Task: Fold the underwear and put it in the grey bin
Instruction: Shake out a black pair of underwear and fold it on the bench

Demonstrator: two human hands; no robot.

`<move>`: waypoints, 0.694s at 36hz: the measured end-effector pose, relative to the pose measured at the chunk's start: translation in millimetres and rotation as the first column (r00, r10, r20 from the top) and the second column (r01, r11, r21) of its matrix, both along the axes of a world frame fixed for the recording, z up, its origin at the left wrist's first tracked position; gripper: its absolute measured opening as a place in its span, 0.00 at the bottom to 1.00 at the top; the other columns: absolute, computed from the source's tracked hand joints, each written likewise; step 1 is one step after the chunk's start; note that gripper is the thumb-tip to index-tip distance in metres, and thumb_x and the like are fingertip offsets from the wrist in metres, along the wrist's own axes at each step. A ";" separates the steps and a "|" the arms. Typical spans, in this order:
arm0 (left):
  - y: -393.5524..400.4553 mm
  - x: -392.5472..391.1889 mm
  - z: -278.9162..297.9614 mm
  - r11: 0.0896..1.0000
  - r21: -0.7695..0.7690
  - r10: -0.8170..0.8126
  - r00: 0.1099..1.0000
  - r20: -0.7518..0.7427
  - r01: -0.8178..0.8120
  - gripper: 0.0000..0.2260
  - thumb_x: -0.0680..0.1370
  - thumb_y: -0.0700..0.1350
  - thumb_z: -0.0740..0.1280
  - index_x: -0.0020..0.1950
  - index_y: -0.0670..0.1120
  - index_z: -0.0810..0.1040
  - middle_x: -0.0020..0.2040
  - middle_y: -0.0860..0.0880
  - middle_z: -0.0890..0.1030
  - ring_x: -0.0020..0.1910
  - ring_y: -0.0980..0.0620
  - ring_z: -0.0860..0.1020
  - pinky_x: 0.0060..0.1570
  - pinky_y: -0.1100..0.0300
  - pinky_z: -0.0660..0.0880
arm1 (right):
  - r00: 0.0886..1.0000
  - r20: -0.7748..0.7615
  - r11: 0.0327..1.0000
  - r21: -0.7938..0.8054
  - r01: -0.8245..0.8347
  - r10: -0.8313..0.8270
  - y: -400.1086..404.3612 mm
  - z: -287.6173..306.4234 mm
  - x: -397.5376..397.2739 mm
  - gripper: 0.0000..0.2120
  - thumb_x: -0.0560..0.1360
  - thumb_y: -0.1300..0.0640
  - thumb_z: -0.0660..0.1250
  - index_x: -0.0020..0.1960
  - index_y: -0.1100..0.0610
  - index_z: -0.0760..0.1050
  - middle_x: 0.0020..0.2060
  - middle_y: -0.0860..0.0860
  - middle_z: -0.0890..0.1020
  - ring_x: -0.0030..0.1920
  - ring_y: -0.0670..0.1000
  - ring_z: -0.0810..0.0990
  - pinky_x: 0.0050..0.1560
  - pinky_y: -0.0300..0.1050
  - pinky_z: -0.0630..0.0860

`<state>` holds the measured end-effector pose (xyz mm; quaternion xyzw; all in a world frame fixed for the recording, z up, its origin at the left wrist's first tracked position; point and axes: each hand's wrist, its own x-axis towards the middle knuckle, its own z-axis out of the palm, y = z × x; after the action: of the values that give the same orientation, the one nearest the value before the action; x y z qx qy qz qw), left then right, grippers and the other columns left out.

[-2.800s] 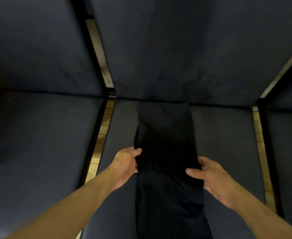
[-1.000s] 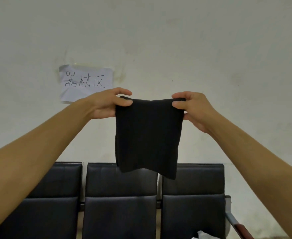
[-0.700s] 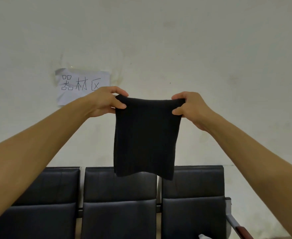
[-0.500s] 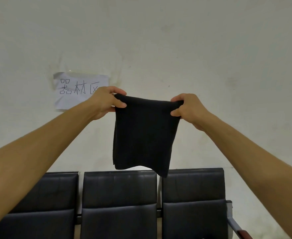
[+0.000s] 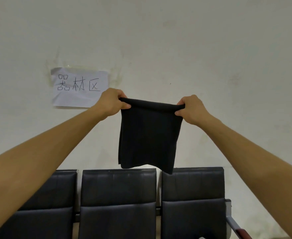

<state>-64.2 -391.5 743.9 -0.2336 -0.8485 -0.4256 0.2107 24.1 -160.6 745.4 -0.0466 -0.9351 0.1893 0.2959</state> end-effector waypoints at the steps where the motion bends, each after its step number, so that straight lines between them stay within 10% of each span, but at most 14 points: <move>1: -2.0 -3.8 -6.9 1.000 -0.021 0.013 1.000 0.007 -0.013 0.05 0.74 0.41 0.71 0.48 0.43 0.77 0.45 0.46 0.77 0.44 0.50 0.75 0.38 0.63 0.69 | 0.999 0.035 1.000 0.005 -0.015 0.015 1.3 -6.9 -4.8 0.09 0.76 0.62 0.66 0.55 0.64 0.77 0.52 0.58 0.76 0.46 0.55 0.77 0.43 0.44 0.73; 15: -20.0 -10.4 -138.4 0.987 -0.038 -0.124 0.900 0.419 0.154 0.04 0.75 0.40 0.70 0.46 0.44 0.75 0.43 0.47 0.79 0.44 0.51 0.78 0.48 0.58 0.78 | 0.914 0.301 0.960 -0.159 -0.232 0.271 23.2 -136.8 -26.1 0.06 0.76 0.61 0.65 0.53 0.56 0.74 0.47 0.49 0.75 0.46 0.48 0.73 0.41 0.37 0.67; 25: 67.1 7.6 -185.7 0.939 -0.002 -0.294 0.803 0.518 0.345 0.05 0.75 0.37 0.70 0.47 0.43 0.75 0.42 0.46 0.79 0.40 0.52 0.79 0.40 0.65 0.80 | 0.916 0.378 0.974 -0.221 -0.049 0.132 94.6 -182.9 44.9 0.03 0.76 0.62 0.66 0.49 0.58 0.74 0.35 0.47 0.74 0.36 0.46 0.72 0.38 0.40 0.67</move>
<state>-56.6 -324.4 558.2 -0.2621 -0.8415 -0.4600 -0.1075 68.9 -66.0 562.6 -0.0705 -0.9515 0.2861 0.0881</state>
